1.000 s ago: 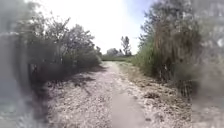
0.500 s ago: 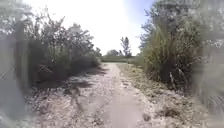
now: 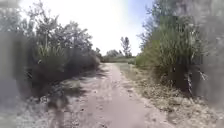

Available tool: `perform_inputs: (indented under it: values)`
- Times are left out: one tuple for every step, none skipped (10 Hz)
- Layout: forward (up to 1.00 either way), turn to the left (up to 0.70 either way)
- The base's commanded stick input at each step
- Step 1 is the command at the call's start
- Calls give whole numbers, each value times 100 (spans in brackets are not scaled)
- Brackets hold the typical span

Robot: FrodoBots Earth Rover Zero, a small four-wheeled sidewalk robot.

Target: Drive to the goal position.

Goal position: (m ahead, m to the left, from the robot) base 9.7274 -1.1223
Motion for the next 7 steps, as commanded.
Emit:
perform_inputs:
  values:
    - [85, 0]
    - [85, 0]
    - [85, 0]
    - [85, 0]
    - [85, 0]
    - [85, 0]
    - [85, 0]
